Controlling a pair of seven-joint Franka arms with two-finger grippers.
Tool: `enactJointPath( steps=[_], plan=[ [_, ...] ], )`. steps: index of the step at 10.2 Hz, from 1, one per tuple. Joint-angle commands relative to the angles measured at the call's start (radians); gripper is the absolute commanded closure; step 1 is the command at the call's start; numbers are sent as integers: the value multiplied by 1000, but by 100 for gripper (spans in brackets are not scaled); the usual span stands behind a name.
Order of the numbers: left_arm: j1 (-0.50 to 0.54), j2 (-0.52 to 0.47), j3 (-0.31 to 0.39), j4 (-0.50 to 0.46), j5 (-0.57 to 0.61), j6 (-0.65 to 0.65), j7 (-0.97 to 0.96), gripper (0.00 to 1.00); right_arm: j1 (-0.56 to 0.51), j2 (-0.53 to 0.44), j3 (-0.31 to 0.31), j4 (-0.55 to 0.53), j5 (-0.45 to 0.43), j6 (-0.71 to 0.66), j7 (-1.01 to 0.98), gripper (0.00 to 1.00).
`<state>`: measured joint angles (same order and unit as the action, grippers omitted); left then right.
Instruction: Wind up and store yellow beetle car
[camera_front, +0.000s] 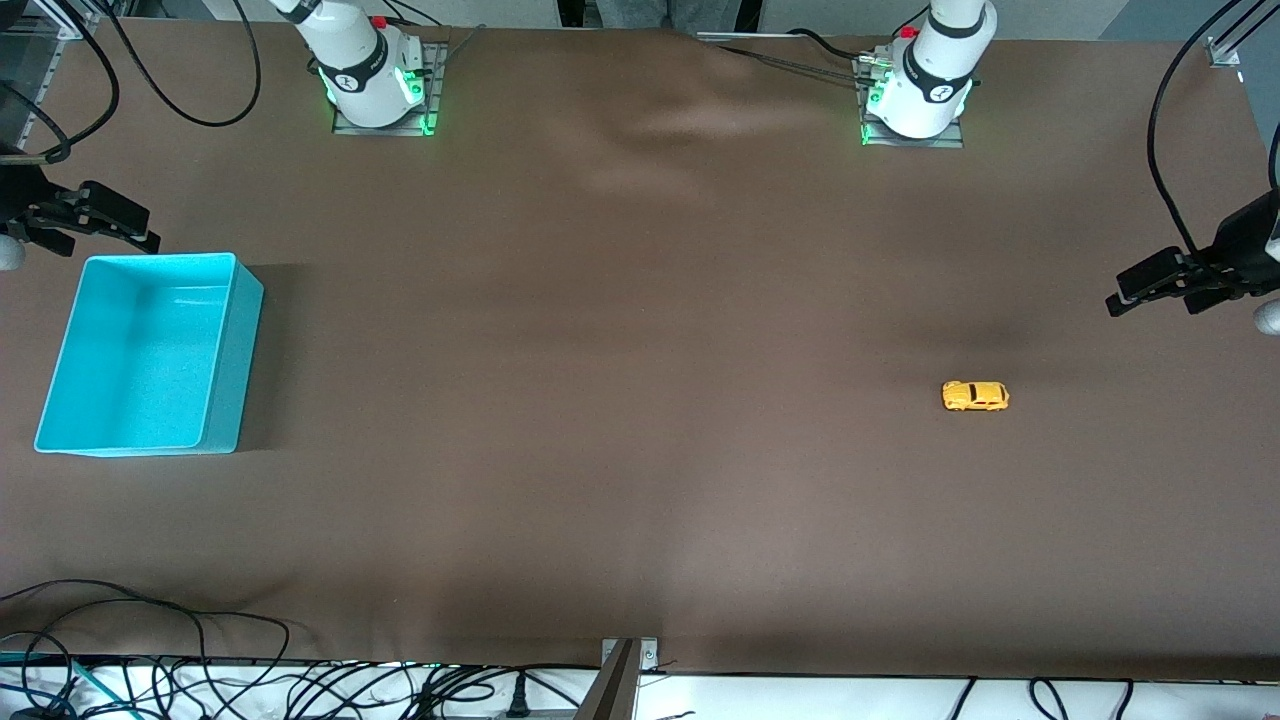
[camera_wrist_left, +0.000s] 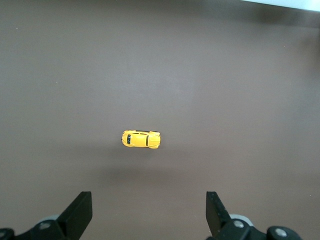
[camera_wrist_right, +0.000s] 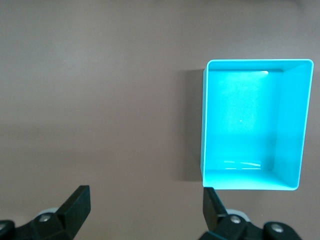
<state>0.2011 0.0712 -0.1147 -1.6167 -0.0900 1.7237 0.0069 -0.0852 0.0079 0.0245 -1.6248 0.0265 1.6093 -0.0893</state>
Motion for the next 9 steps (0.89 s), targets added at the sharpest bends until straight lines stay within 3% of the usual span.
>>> enactJointPath(
  steps=[1,9],
  plan=[
    [-8,-27,10,-20,-19,-18,45,0,-1,-6,2,14,-16,-41,17,0],
    [-9,-25,9,-23,-19,-27,70,0,1,-14,8,17,-10,-43,17,0]
  ],
)
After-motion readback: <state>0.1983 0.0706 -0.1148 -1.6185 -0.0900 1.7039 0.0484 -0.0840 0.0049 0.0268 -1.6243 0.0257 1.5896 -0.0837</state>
